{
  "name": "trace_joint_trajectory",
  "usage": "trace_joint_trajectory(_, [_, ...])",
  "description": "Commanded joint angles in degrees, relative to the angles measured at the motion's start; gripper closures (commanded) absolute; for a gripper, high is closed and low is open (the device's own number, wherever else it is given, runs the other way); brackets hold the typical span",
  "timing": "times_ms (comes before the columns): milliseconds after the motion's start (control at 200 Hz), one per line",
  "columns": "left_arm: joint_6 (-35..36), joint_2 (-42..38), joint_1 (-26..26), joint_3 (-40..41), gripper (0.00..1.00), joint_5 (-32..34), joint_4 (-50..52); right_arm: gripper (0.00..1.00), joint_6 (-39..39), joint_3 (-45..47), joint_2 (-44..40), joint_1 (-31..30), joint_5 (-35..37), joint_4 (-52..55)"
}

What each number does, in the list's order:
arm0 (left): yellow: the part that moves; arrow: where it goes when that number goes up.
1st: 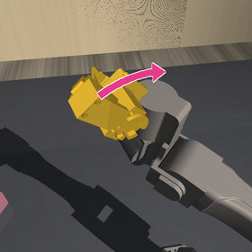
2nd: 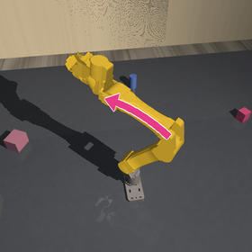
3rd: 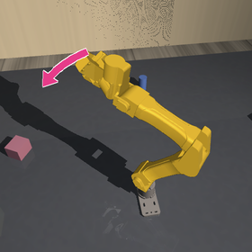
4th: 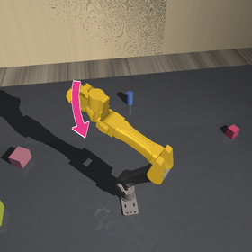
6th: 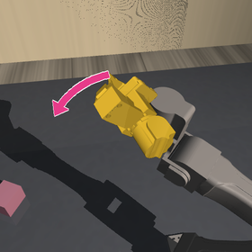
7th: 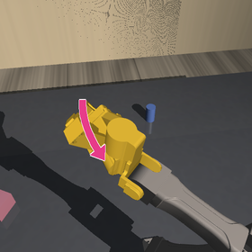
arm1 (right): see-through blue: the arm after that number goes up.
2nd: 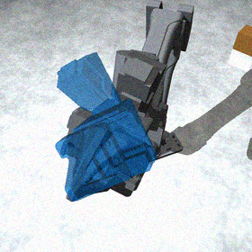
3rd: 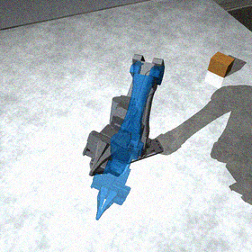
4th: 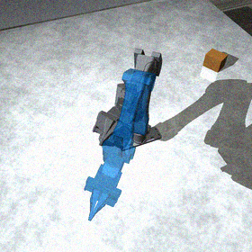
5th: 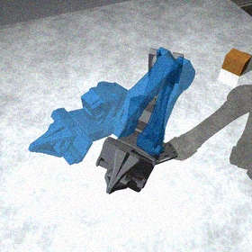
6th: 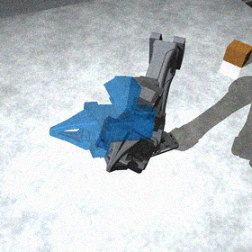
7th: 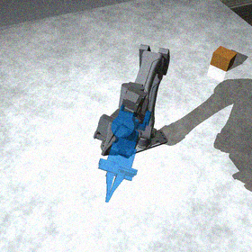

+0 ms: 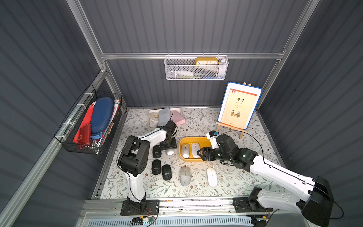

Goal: Put the mouse in the storage box
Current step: Pick up the mouse from the center of the board, then place the mouse in the storage box.

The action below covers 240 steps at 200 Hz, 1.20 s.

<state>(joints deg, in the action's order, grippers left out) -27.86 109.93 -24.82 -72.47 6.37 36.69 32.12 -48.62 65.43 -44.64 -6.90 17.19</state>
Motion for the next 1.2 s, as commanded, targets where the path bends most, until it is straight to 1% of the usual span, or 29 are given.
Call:
trace_joint_trajectory(0, [-0.71, 0.23, 0.03, 1.05, 0.44, 1.27, 1.06, 0.24, 0.55, 1.25, -0.57, -0.03, 3.04, 0.7])
trace_joint_trajectory(200, [-1.3, -3.95, 0.04, -1.45, 0.45, 3.05, 4.06, 0.25, 1.68, 0.9, -0.27, -0.01, 6.06, 1.59])
trace_joint_trajectory(290, [-2.03, -5.26, -0.05, -3.89, 0.45, 6.19, 7.26, 0.24, 3.82, 1.2, 0.05, 0.32, 10.63, 3.3])
trace_joint_trajectory(350, [-2.51, -6.64, -0.05, -4.68, 0.44, 7.72, 8.26, 0.24, 4.68, 1.87, 0.11, 1.07, 11.13, 3.59])
trace_joint_trajectory(480, [-2.72, -9.5, -0.21, -6.94, 0.45, 5.73, 9.58, 0.24, 5.33, 2.83, -0.4, 1.4, 10.78, 3.46])
trace_joint_trajectory(545, [-2.82, -11.4, -0.57, -7.95, 0.45, 4.06, 10.0, 0.25, 5.64, 2.7, -1.2, 1.56, 13.04, 5.22])
trace_joint_trajectory(560, [-2.83, -11.73, -0.72, -9.95, 0.45, 3.8, 10.05, 0.24, 5.83, 2.74, -1.51, 1.61, 13.74, 5.69])
trace_joint_trajectory(590, [-2.82, -12.41, -1.11, -11.14, 0.45, 3.21, 10.37, 0.24, 6.15, 3.03, -2.14, 1.88, 15.02, 6.28])
trace_joint_trajectory(640, [-3.24, -13.19, -2.16, -12.98, 0.46, 2.38, 10.85, 0.23, 7.78, 3.88, -3.66, 2.73, 16.18, 7.05])
trace_joint_trajectory(685, [-4.0, -13.42, -3.77, -14.65, 0.46, 1.87, 10.9, 0.23, 10.34, 5.0, -5.55, 4.43, 14.92, 7.27])
trace_joint_trajectory(745, [-5.21, -12.64, -6.34, -16.66, 0.46, 0.24, 10.43, 0.23, 12.37, 8.52, -9.04, 6.81, 10.98, 3.63])
trace_joint_trajectory(785, [-6.0, -11.49, -8.32, -18.19, 0.46, -0.9, 10.02, 0.23, 13.23, 10.98, -11.66, 7.75, 9.58, 0.74])
trace_joint_trajectory(880, [-7.39, -7.35, -12.56, -22.23, 0.45, -3.38, 8.61, 0.23, 12.93, 14.31, -15.81, 9.38, 6.05, -2.22])
trace_joint_trajectory(950, [-8.04, -4.05, -15.42, -24.37, 0.45, -6.21, 6.53, 0.23, 13.93, 14.29, -16.96, 10.39, 6.63, 0.74])
trace_joint_trajectory(1031, [-8.8, -0.44, -17.93, -26.6, 0.45, -7.28, 5.49, 0.23, 14.96, 14.54, -18.77, 11.22, 7.66, 3.91])
trace_joint_trajectory(1126, [-9.03, 2.27, -19.82, -27.73, 0.44, -10.09, 3.06, 0.22, 15.34, 16.36, -21.93, 11.68, 7.74, 3.7])
trace_joint_trajectory(1196, [-10.0, 2.77, -20.16, -26.98, 0.44, -12.1, -0.28, 0.22, 15.68, 17.47, -23.42, 11.88, 7.7, 3.35])
